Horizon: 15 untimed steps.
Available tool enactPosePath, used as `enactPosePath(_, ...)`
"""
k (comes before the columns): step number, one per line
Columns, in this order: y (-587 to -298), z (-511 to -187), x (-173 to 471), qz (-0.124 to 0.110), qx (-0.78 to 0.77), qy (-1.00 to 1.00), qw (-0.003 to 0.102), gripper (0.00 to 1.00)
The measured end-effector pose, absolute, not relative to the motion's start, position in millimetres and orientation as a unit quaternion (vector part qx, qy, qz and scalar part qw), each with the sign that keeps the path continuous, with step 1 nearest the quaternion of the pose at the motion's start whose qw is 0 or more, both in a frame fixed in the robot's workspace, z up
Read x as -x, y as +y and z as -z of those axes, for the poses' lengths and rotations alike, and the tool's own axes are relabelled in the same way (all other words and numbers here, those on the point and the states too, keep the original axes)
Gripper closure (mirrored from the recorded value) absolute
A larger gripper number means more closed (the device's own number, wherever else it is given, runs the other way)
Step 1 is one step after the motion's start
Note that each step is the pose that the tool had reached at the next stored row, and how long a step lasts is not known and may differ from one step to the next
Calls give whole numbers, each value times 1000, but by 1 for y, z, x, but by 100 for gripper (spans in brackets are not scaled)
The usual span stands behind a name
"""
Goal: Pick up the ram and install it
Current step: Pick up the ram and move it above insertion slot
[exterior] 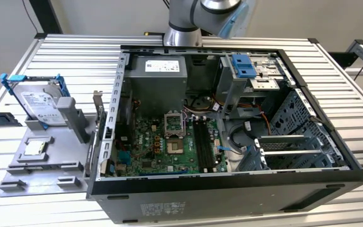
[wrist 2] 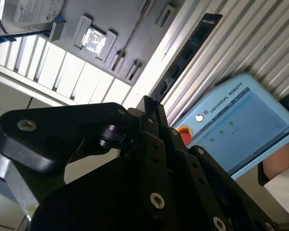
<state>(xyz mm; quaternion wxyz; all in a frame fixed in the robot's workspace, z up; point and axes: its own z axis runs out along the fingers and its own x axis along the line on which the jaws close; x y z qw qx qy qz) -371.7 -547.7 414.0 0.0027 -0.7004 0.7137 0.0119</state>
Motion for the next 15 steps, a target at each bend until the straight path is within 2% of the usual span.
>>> enactPosePath(15, -548, -414, 345, -12, 700, 714, 3, 100)
